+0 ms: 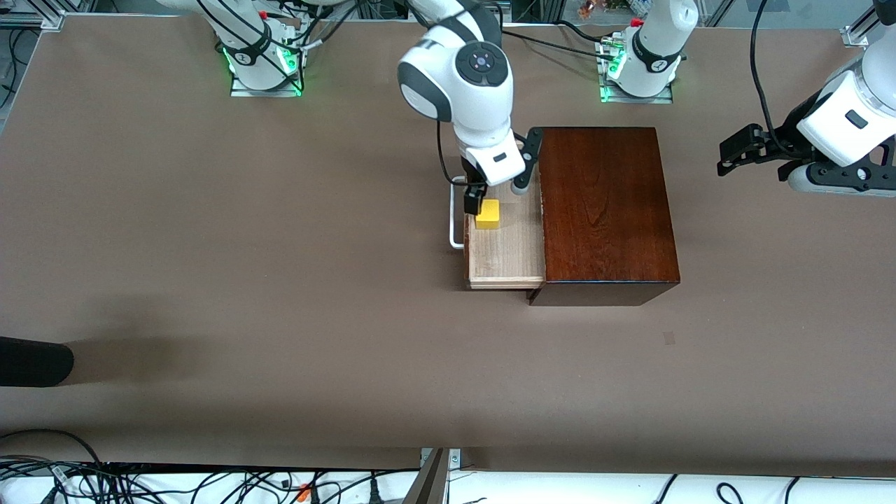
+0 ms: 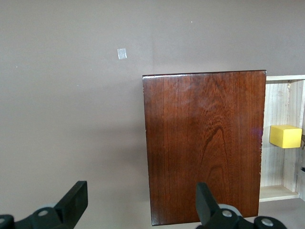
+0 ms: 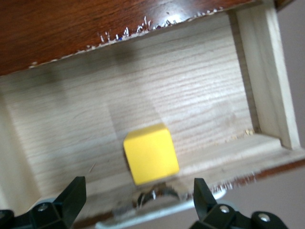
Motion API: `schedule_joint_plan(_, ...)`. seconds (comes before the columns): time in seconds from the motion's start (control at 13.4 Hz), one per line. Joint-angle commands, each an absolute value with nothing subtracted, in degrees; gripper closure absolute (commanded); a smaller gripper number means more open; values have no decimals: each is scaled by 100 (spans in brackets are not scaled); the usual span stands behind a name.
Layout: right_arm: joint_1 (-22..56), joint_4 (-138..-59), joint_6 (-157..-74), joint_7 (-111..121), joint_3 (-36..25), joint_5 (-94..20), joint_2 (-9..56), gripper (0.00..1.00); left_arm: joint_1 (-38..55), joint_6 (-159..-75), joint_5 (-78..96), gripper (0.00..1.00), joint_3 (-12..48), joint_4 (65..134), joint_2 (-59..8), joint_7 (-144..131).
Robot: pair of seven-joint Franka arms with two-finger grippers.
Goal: Open drawer, take yellow block, close drawer
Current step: 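Move the right gripper over the open drawer above the yellow cube, then lower the right gripper and grasp the yellow cube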
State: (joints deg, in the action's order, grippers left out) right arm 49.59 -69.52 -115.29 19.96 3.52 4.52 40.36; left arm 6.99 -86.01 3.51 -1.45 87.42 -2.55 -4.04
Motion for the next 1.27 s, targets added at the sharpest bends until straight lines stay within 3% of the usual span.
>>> schedule_joint_plan(0.0, 5089, -6680, -11584, 2231, 281, 737, 4341, 0, 738, -8666, 360, 0, -185, 8851, -132, -281)
schedule_joint_plan(0.52, 5071, -6688, -11794, 2566, 264, 756, 4535, 0, 747, -8701, 360, 0, -185, 8798, -158, -281)
schedule_joint_plan(0.82, 5080, -6688, -11821, 2680, 255, 765, 4623, 7, 730, -8701, 360, 0, -185, 8745, -211, -281)
schedule_joint_plan(0.97, 5080, -6688, -11813, 2681, 255, 765, 4623, 27, 721, -8710, 360, 0, -193, 8710, -211, -281)
schedule_joint_plan(1.19, 5089, -6680, -11751, 2654, 237, 765, 4588, 71, 721, -8710, 360, 0, -185, 8692, -220, -273)
